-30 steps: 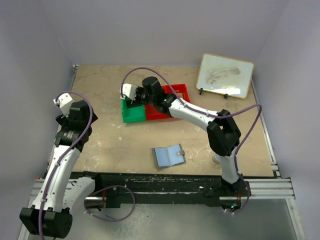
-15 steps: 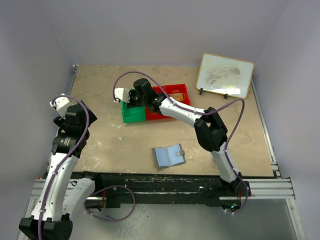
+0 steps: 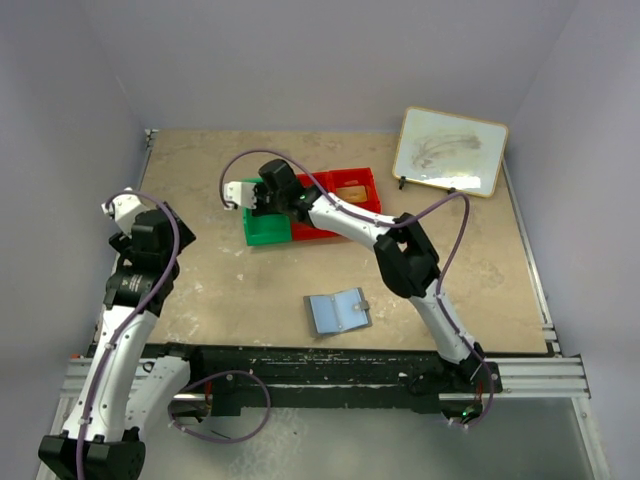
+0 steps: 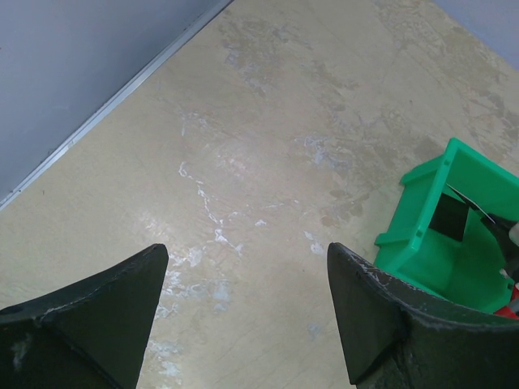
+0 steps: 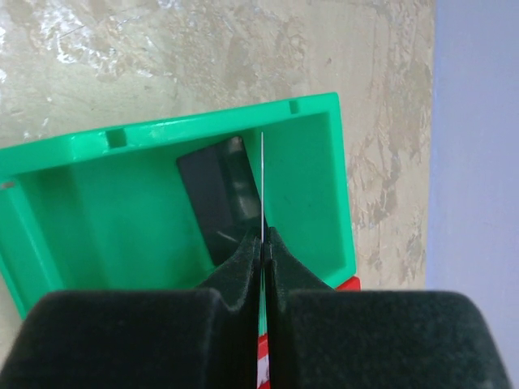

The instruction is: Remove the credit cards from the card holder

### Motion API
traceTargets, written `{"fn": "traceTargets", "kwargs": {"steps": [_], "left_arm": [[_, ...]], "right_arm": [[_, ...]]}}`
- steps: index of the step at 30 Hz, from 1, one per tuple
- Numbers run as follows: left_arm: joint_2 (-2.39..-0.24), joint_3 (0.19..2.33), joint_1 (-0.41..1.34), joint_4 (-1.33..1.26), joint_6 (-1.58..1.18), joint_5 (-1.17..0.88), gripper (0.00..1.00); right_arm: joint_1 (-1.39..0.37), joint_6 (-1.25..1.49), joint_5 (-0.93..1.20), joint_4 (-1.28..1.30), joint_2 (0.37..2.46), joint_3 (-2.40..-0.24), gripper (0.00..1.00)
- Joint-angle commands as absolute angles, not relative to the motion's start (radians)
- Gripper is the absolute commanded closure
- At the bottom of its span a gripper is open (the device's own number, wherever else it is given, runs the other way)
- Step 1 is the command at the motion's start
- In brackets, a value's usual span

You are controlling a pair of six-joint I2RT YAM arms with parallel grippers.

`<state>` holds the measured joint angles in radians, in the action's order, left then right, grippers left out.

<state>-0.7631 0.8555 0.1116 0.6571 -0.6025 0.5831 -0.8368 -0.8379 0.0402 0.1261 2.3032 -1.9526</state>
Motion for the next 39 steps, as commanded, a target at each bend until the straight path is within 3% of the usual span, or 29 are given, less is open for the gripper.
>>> {"fn": "traceTargets", "kwargs": {"steps": [1, 20, 39], "left_arm": [[-0.721, 0.844, 0.106, 0.598, -0.565, 0.556, 0.23], [-0.737, 0.851, 0.106, 0.606, -0.571, 0.573, 0.23], [-0.755, 0.85, 0.106, 0.606, -0.568, 0.554, 0.23]], "right_arm": [[-0.834, -0.863, 0.011, 0.129, 2.35, -2.037, 1.0], [-0.836, -0.958, -0.147, 0.06, 2.485, -2.09, 0.98], [-0.829, -0.9, -0.041, 0.125, 2.437, -2.035, 0.51]]}}
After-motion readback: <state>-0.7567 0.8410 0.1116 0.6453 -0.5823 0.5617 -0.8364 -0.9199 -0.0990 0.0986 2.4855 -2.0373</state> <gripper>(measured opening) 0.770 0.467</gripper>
